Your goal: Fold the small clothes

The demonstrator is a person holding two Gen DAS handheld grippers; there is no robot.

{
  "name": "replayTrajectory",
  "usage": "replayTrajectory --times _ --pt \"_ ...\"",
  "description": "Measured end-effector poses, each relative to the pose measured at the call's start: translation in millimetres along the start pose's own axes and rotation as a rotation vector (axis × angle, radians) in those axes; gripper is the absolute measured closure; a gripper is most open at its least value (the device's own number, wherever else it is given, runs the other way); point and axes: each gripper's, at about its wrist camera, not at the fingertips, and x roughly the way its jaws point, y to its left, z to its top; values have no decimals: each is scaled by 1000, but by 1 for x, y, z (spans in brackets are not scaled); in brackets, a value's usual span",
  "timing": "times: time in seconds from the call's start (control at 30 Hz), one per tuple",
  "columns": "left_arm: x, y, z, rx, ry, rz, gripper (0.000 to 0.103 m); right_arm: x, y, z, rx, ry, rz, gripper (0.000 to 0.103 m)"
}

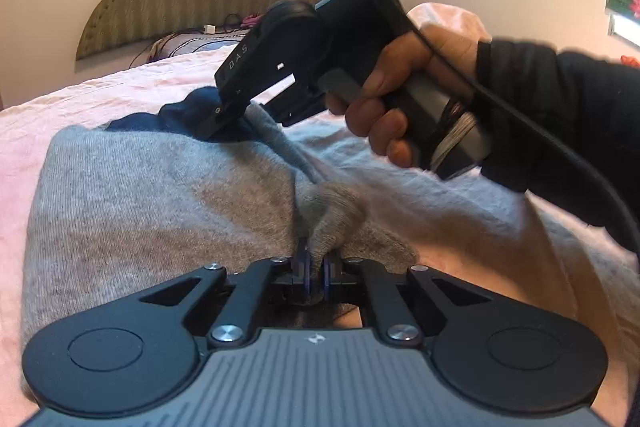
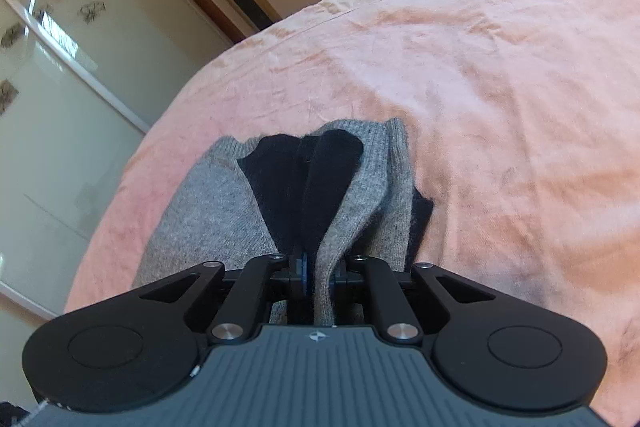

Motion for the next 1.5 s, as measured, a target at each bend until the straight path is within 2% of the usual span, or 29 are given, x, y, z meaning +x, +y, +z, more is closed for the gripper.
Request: replayTrajectory --times 0.07,0.1,0.17,0.23,0.3,0.37,0.4,0.5,0.53,0.57,0.6,0.63,0.67,0.7,0.73,0.77,0.83,0.93,1.03,1.07,1.1,1.13,1.17,1.2,1.27,1.3,1.33,1.43,1.5 --pt "-17 12 1 -22 -28 -63 91 -4 -4 0 47 -26 28 63" --pt "-26 21 1 -32 -17 -82 85 -10 -4 0 61 -50 40 55" --pt "-45 47 -2 -83 -7 -115 61 -25 -1 1 51 -127 34 23" --pt "-71 80 -6 -169 -69 -111 11 -34 0 7 40 -162 8 14" --pt "-89 118 -11 -254 -151 -63 3 -33 -6 11 64 -141 -14 14" --pt "-86 153 -4 -363 -155 1 3 -17 -14 16 96 -97 -41 14" --pt "-76 176 2 -446 -140 0 3 -7 -17 17 113 -77 -46 15" --pt "-28 233 10 -730 -58 -95 4 8 -14 16 124 -76 -20 15" --pt "-7 247 11 -798 -19 -161 4 13 -12 17 127 -78 -13 16" --pt "12 255 10 -858 21 -204 6 16 -9 17 118 -80 -7 25" --pt "32 261 8 -920 70 -214 15 20 -6 16 99 -70 -10 32" --pt "40 261 8 -933 51 -242 23 23 -4 14 77 -73 -28 46" --pt "49 261 9 -936 71 -261 28 25 -1 13 54 -75 -44 59" --pt "55 262 10 -939 92 -247 55 25 -2 12 53 -67 -40 67" --pt "59 262 9 -939 115 -229 72 25 -2 12 62 -67 -28 75" --pt "58 262 10 -929 116 -215 74 24 1 11 46 -83 -29 76" --pt "48 255 16 -837 88 -164 77 21 11 13 14 -111 -15 77" --pt "29 263 34 -740 34 -105 78 21 26 27 13 -161 66 77" --pt "16 295 53 -721 -18 -9 76 42 38 48 28 -192 109 78" --pt "15 302 58 -692 -33 28 75 53 38 53 55 -193 115 77" --pt "16 308 60 -652 -30 67 69 66 38 56 88 -185 111 74" --pt "22 315 60 -646 4 104 63 77 38 57 114 -164 75 62" --pt "22 323 52 -688 52 129 60 85 39 57 139 -136 31 44" --pt "19 329 41 -744 85 134 58 88 40 53 159 -120 8 39" --pt "-1 331 12 -823 56 19 50 80 42 37 160 -89 46 37" --pt "-12 328 -1 -843 50 -24 37 70 43 26 152 -73 63 35" --pt "-21 324 -14 -864 51 -59 33 59 45 14 146 -61 72 32" --pt "-39 306 -45 -892 33 -182 33 32 43 -21 173 2 93 32" --pt "-40 292 -47 -885 37 -218 35 23 48 -42 174 23 108 32"
